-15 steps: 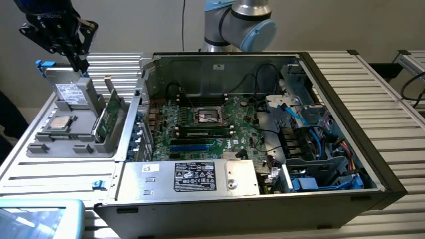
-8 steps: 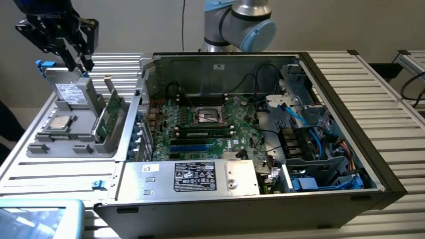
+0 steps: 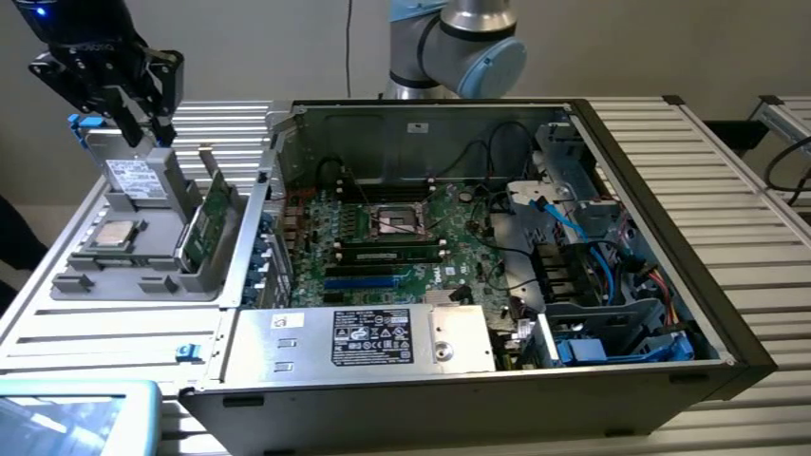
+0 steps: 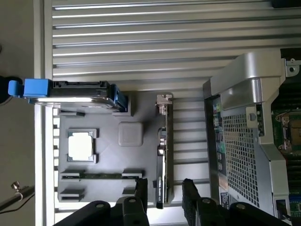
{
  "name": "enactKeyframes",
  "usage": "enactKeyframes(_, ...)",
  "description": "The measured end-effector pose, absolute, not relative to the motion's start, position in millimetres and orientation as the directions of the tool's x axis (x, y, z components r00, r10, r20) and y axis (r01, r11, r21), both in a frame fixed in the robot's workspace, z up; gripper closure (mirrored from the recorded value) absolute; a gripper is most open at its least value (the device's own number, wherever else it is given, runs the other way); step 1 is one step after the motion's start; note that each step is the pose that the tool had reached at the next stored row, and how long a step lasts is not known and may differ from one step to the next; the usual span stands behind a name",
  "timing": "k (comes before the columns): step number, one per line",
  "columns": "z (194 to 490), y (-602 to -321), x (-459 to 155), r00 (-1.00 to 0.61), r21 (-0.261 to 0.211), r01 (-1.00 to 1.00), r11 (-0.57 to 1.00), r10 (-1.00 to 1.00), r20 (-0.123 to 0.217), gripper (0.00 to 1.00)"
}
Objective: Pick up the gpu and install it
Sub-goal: 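Pick up the gpu and move the gpu toward the slot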
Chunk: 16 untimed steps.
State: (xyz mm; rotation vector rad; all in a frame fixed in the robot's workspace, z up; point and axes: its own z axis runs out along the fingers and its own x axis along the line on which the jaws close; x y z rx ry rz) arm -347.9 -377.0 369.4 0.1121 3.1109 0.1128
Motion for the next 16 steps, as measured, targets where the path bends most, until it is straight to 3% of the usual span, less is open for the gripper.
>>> enactKeyframes(16,340.5,-380.8,-348.2,-0.992,0.075,0.118,0.990,0.121,-0.027,0.56)
